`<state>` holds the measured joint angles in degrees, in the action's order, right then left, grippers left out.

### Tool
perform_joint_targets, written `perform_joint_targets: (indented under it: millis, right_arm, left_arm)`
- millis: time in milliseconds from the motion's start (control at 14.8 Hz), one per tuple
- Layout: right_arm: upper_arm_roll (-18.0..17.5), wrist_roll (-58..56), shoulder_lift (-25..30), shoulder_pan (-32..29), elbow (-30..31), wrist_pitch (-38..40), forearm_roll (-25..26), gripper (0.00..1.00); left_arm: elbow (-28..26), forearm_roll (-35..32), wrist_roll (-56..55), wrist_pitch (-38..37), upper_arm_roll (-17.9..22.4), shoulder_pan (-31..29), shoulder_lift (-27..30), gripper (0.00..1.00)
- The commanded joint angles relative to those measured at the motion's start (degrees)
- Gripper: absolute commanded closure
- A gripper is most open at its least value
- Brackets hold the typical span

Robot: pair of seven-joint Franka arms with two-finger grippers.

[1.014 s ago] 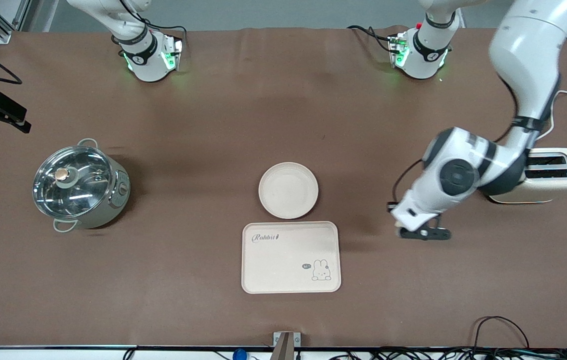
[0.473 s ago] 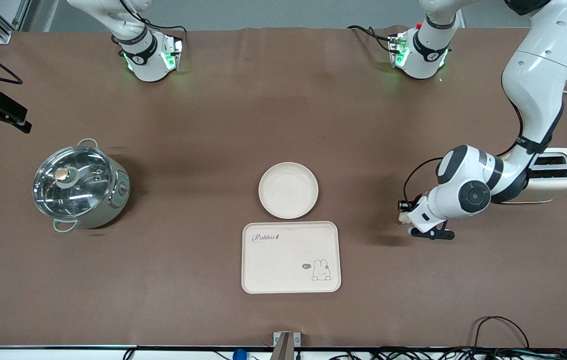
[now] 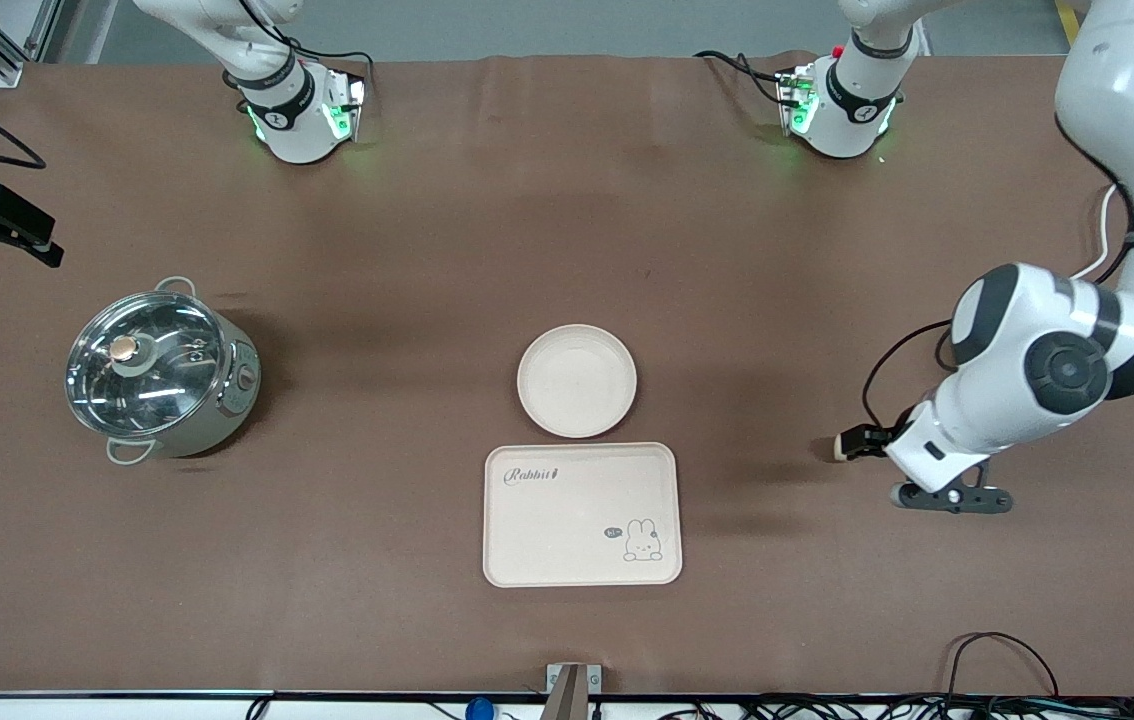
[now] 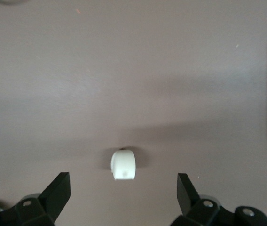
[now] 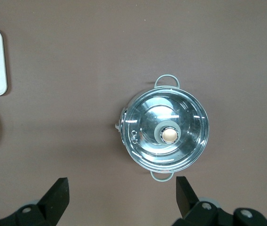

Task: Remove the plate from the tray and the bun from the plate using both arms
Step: 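Open the left gripper to release the bun on the table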

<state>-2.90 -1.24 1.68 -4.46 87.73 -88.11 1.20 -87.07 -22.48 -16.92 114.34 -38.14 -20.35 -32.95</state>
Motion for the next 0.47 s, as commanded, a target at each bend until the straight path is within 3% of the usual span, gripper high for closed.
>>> perform_joint_targets:
  millis: [0,203,405]
  right_arm:
    - [0.1,0.1,0.7,0.4,0.9,-0.6,0.1,0.00]
    - [0.1,0.1,0.7,0.3,0.9,-0.7,0.1,0.00]
    - [0.1,0.1,0.7,0.3,0.9,-0.6,0.1,0.00]
  left_arm:
    - [1.6,0.3,0.7,-5.0,-1.1,0.2,5.2,0.00]
    - [3.3,1.6,1.1,-10.7,-1.8,0.1,11.8,0.00]
    - [4.1,7.6,4.3,-14.5,-0.6,-0.2,16.9,0.00]
